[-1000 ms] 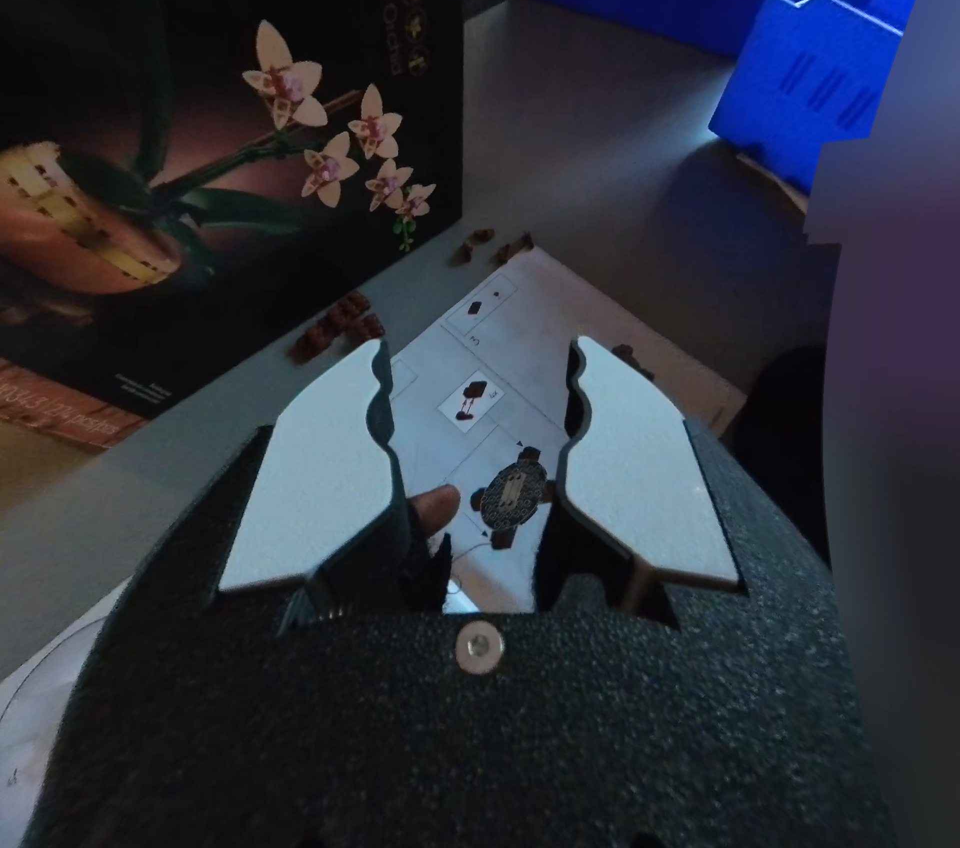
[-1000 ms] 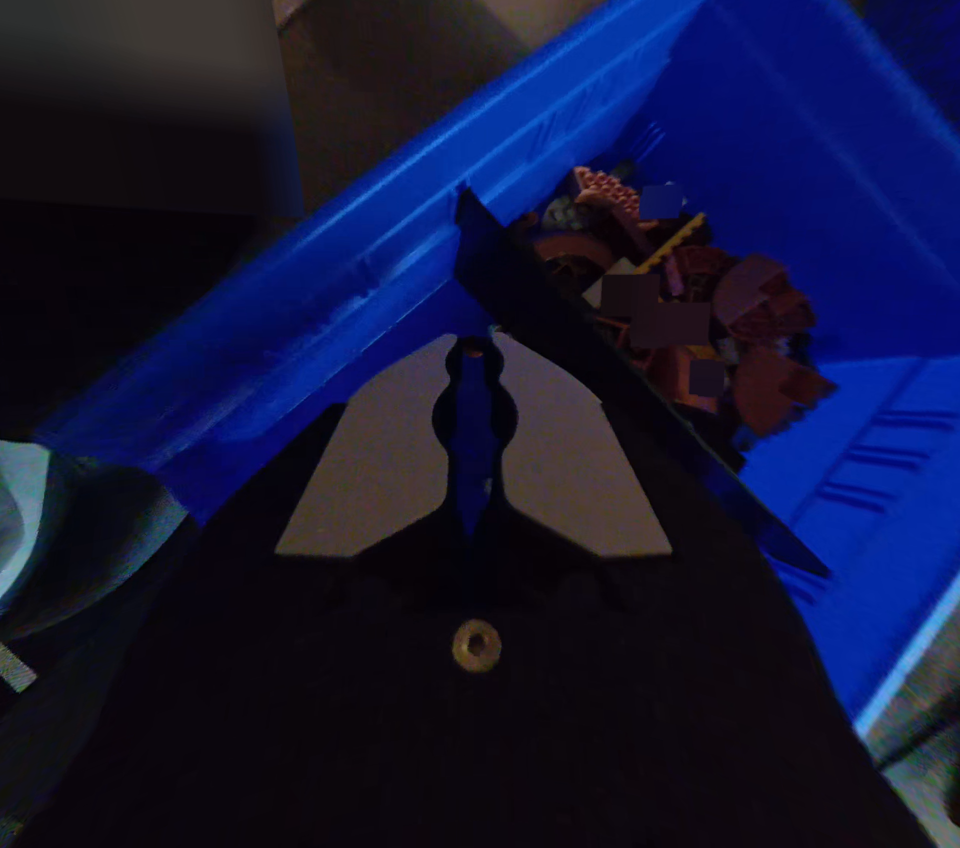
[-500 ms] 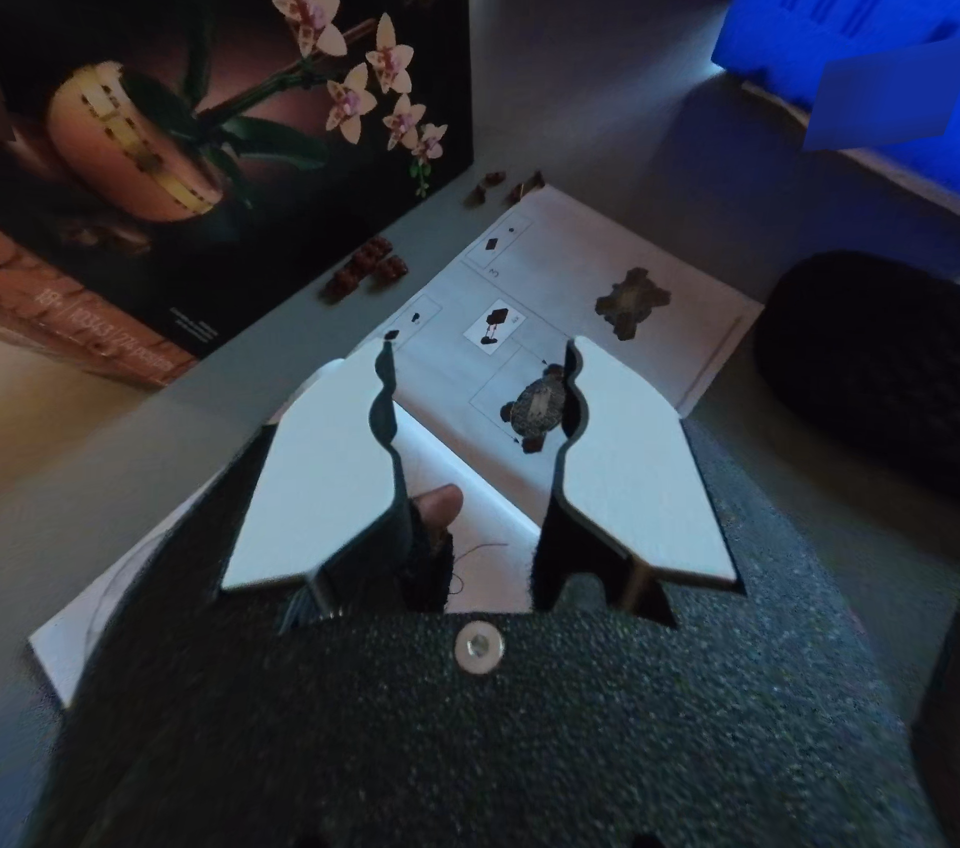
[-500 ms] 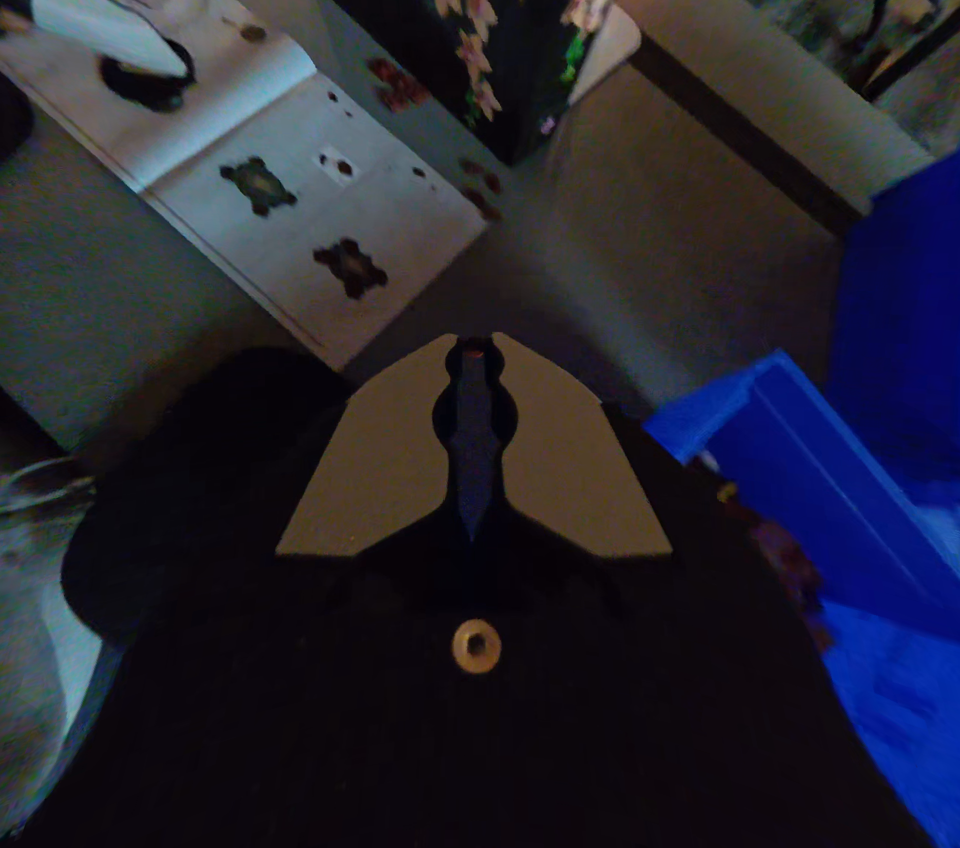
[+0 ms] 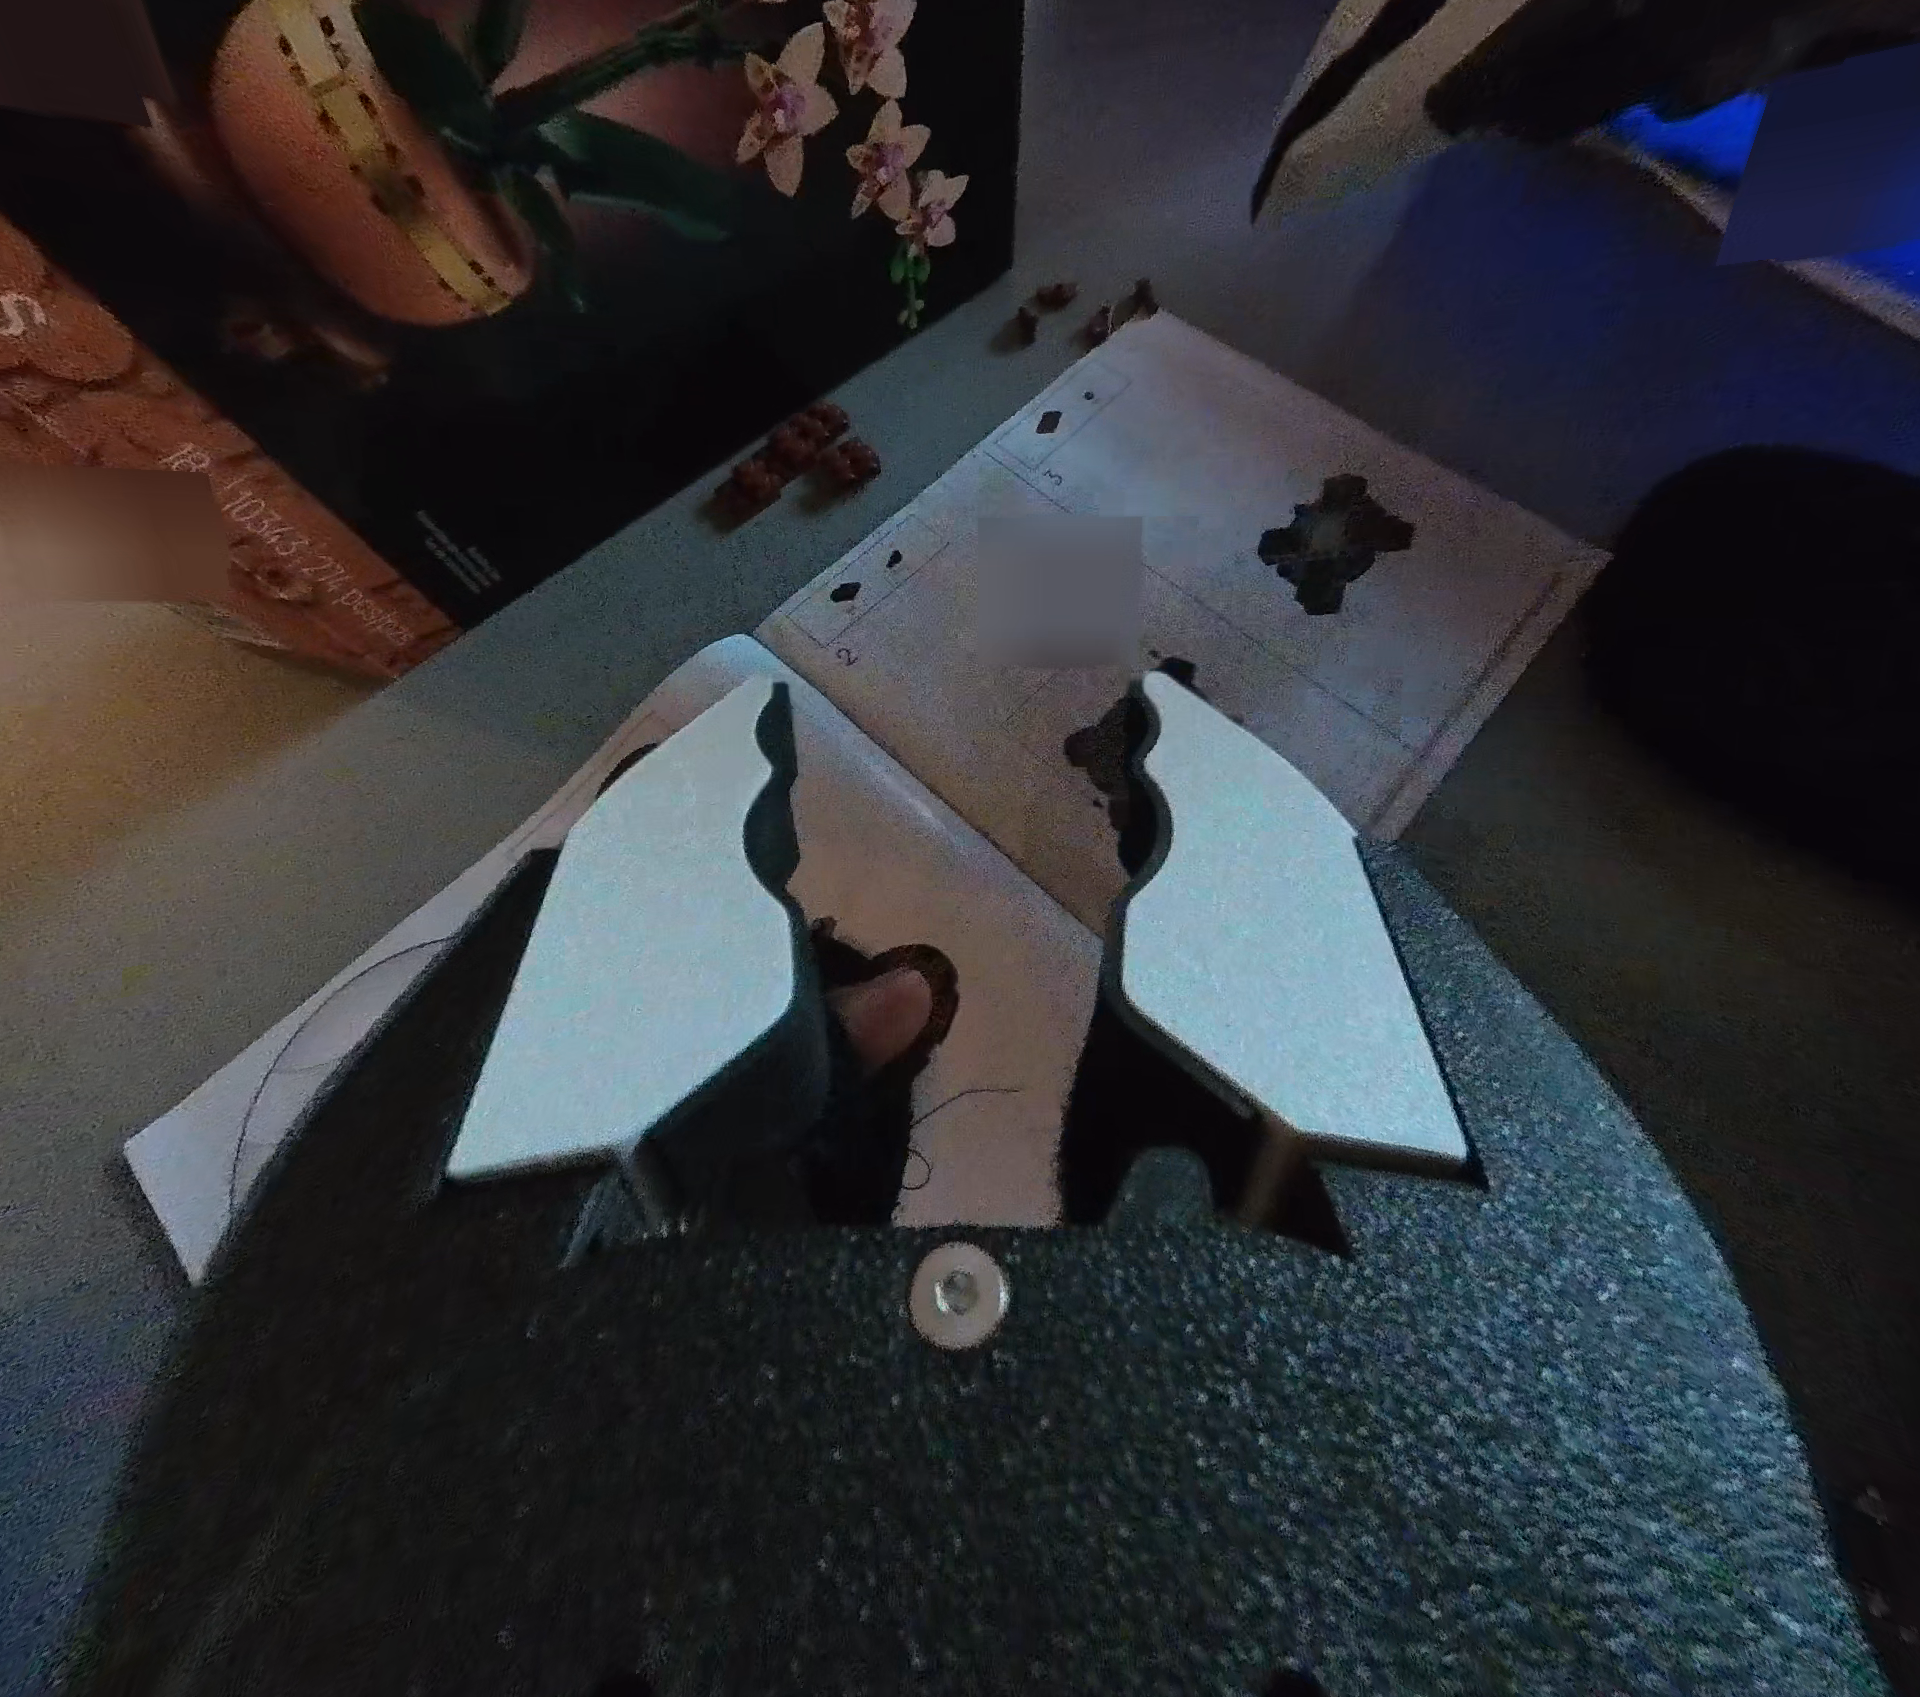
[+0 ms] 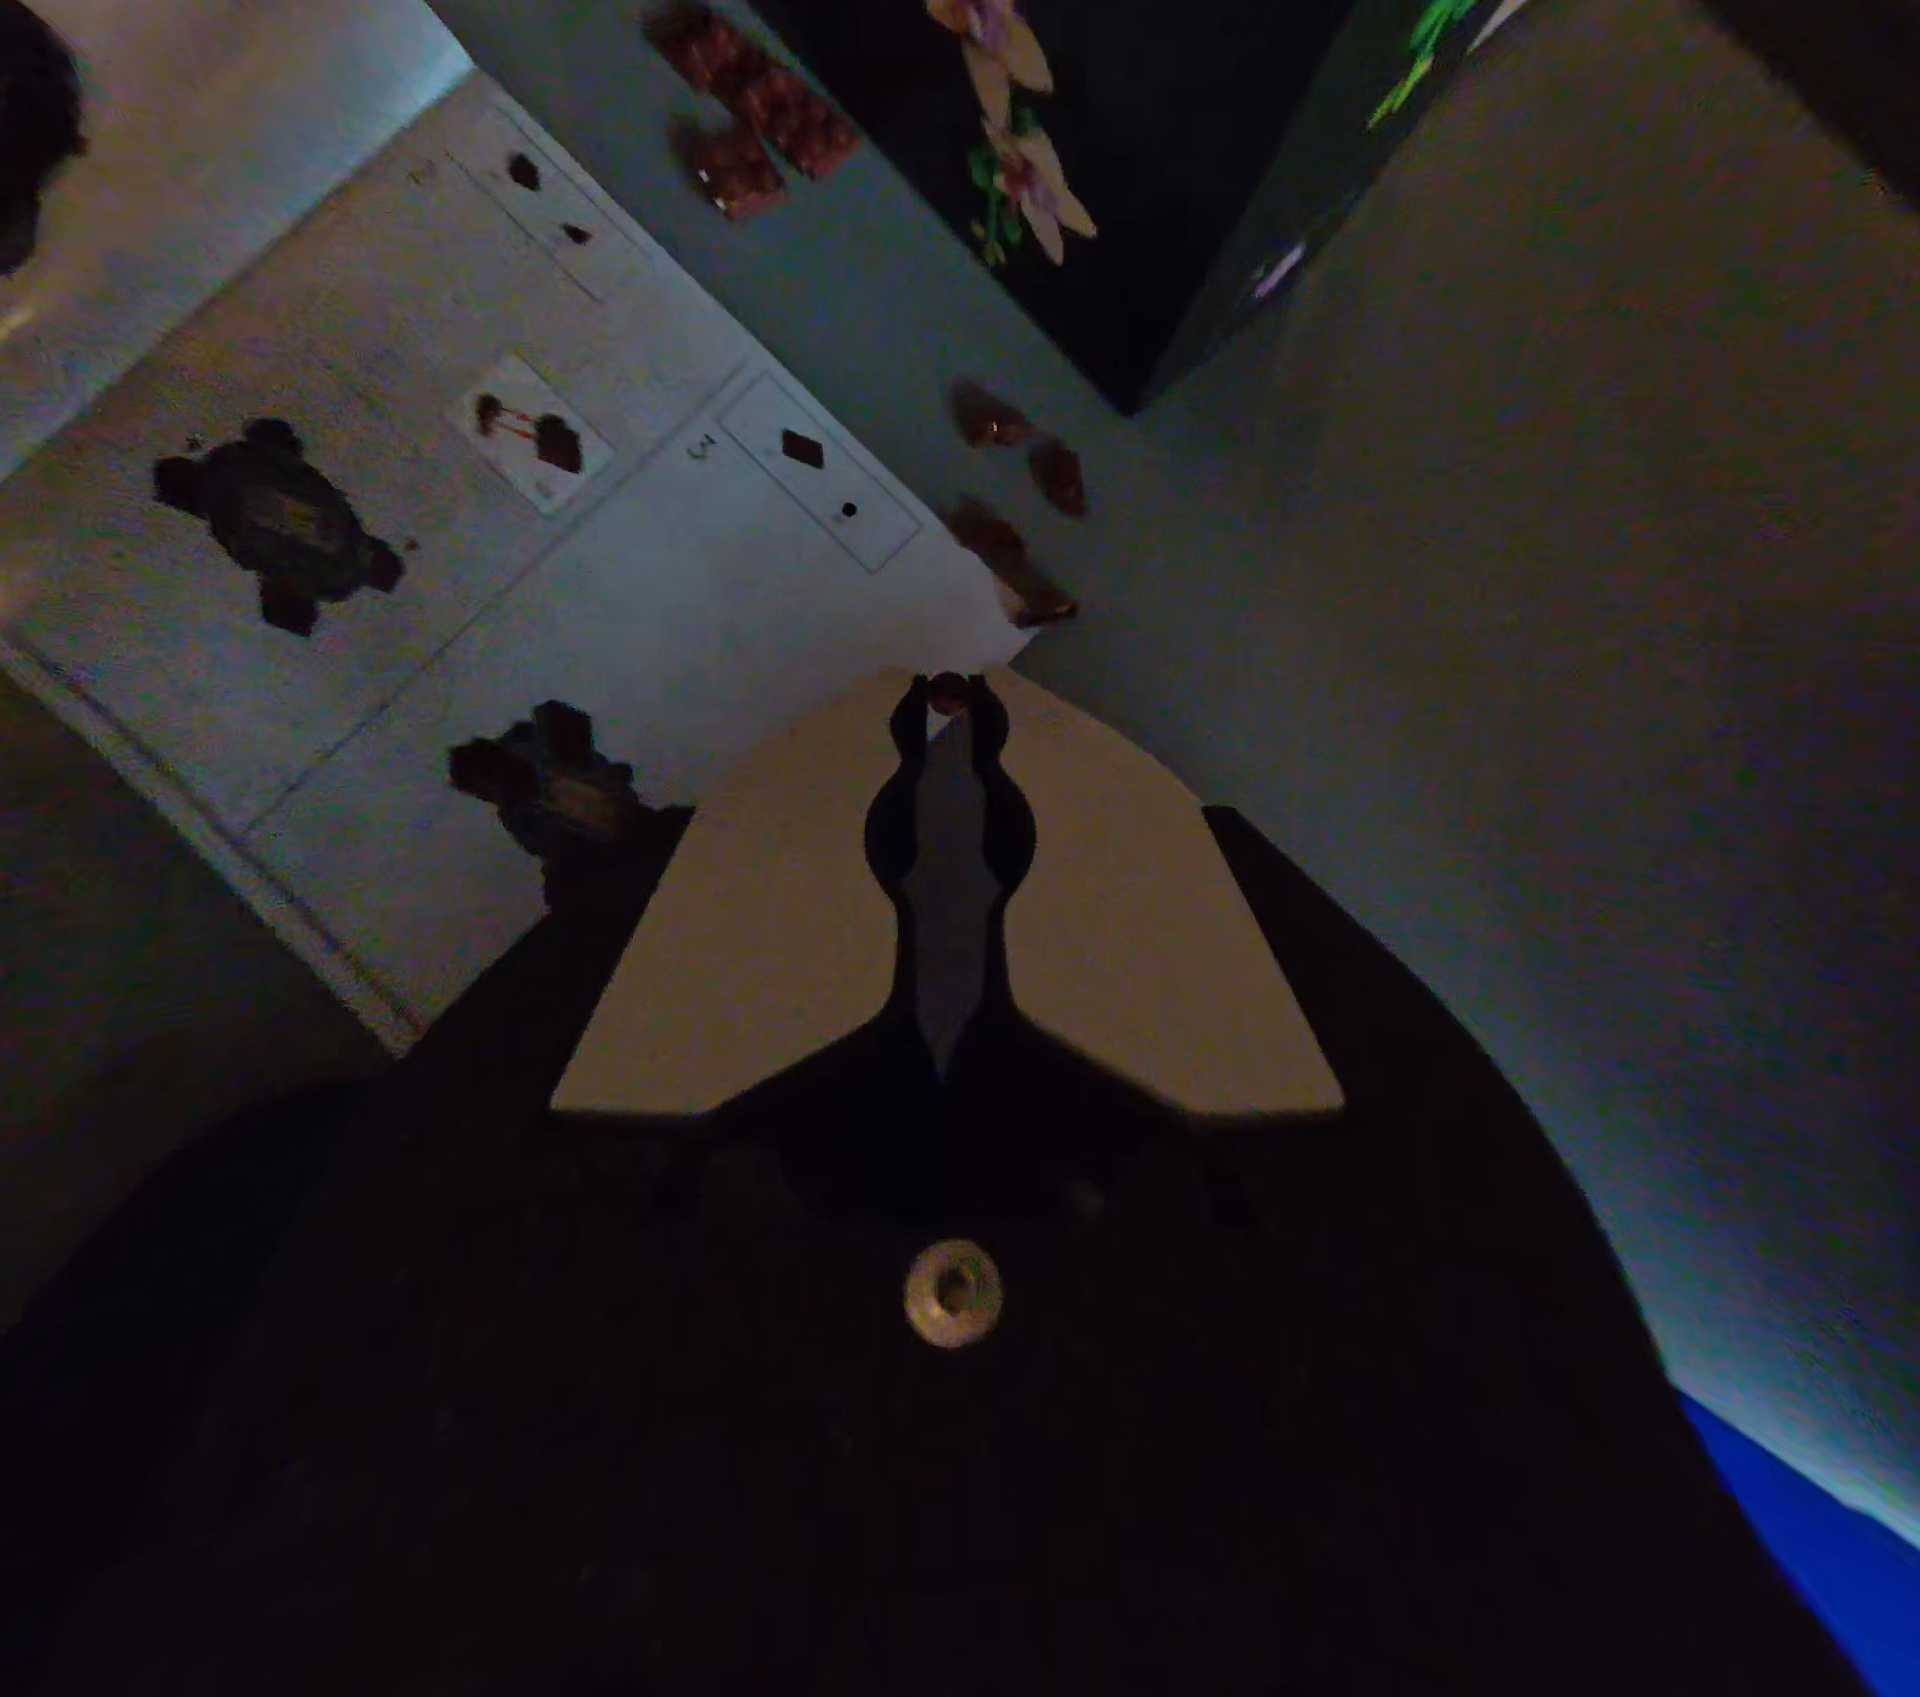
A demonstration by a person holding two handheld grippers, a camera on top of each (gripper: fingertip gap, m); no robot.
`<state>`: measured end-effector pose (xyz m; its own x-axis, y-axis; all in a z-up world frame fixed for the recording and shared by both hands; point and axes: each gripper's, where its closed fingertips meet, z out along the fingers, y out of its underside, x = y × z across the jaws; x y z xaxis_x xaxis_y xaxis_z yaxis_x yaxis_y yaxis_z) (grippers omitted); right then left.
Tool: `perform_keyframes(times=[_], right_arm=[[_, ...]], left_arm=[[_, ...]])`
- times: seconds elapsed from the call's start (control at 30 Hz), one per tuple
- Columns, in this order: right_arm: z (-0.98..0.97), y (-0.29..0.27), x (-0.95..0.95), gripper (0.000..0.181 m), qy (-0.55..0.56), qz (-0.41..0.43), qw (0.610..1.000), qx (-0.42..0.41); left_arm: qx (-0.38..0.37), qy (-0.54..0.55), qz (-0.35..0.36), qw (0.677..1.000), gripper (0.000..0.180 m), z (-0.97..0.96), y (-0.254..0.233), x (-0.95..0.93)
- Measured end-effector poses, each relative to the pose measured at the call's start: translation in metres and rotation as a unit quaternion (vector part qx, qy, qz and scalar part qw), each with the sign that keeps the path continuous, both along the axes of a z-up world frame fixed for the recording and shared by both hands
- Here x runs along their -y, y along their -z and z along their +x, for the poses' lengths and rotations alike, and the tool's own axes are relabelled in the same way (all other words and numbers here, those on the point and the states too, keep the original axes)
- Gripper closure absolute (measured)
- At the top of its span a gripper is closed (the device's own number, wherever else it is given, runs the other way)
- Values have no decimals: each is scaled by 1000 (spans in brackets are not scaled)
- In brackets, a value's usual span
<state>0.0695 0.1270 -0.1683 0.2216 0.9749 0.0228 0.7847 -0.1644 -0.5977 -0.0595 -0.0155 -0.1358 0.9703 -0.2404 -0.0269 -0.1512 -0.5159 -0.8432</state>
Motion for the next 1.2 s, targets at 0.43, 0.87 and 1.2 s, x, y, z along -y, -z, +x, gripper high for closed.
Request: perform_keyframes(times=[0.43,0.87,1.2], right_arm=[[11,44,-30,174,23,-22,999,36],[13,40,-21,155,-10,-24,999,27],[15,39,2,134,-75,-39,996,-13]], left_arm=[[22,1,-1,1000,121,-1,4,-2],[19,-7,1,1000,122,-4,2,-2],[43,-1,8,999,124,0,-2,-3]])
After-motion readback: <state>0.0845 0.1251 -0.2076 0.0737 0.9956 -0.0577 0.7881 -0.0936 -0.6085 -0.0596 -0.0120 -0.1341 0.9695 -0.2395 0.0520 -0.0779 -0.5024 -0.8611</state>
